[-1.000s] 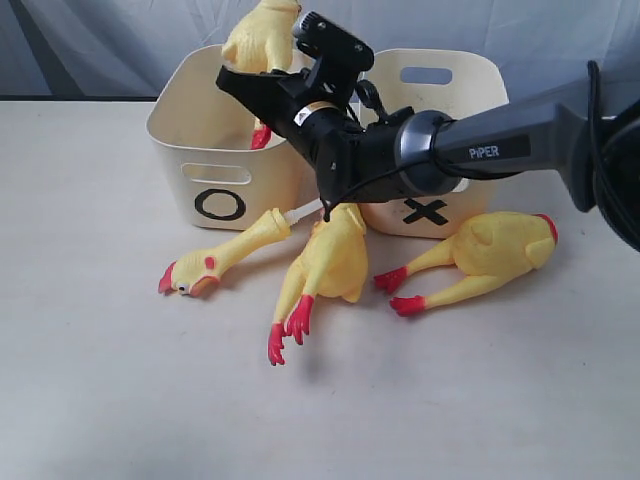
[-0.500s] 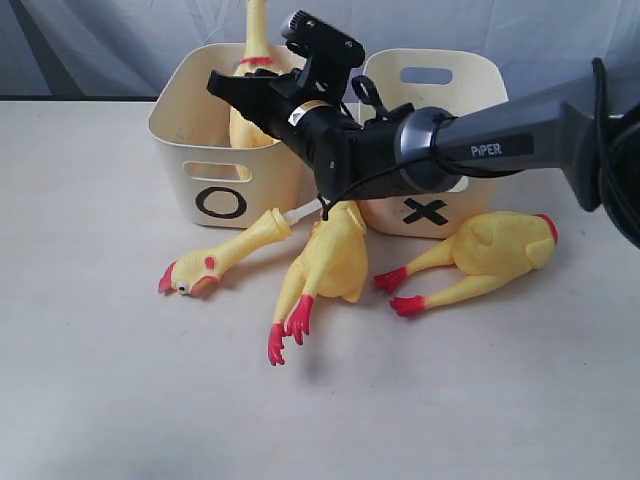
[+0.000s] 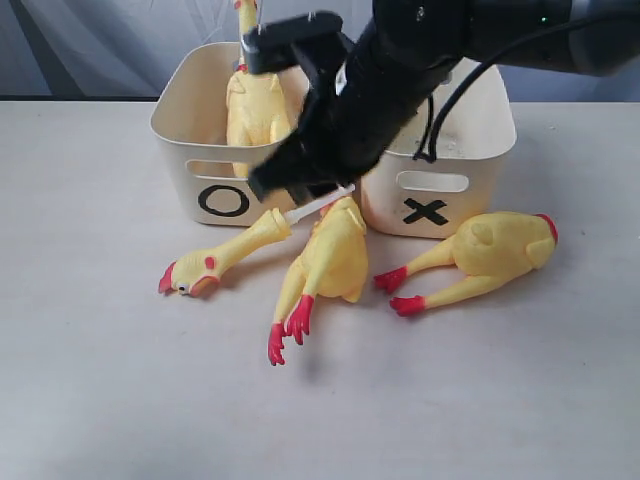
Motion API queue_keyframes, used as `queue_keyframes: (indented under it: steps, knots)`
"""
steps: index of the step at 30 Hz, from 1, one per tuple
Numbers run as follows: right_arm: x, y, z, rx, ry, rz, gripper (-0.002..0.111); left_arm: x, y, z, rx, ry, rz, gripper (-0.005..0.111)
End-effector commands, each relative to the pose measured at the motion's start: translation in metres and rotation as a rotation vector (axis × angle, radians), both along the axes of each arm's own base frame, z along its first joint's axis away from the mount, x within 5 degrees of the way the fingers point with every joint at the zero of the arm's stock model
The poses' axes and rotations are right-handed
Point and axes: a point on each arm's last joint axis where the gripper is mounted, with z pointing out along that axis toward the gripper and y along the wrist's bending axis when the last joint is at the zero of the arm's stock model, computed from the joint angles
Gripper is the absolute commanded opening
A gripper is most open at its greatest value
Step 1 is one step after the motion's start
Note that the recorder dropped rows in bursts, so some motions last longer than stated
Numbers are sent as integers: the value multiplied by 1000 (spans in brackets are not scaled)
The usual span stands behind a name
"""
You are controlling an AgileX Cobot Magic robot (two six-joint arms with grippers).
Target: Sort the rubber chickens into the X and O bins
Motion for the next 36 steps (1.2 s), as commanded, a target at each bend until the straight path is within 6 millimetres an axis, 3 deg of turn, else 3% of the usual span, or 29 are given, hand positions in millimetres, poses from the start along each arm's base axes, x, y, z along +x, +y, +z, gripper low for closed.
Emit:
queue_keyframes:
  steps: [1, 8, 13, 19, 24, 27, 36]
  knots:
    - [-29, -25, -7, -267, 241, 232, 30, 0, 0, 1, -10, -11, -2, 0]
    - [-36, -25, -9, -229, 278, 272, 30, 0, 0, 1, -10, -11, -2, 0]
    - [-41, -17, -8, -182, 230, 474, 31, 0, 0, 1, -10, -11, -2, 0]
    - [-33, 10, -4, -160, -151, 729, 51, 0, 0, 1, -10, -11, -2, 0]
    - [-19, 39, 3, -126, -538, 791, 53, 0, 0, 1, -10, -11, -2, 0]
    - [-11, 50, -12, -170, -623, 827, 53, 0, 0, 1, -10, -11, -2, 0]
    - [7, 63, -91, -412, -631, 1052, 53, 0, 0, 1, -10, -11, -2, 0]
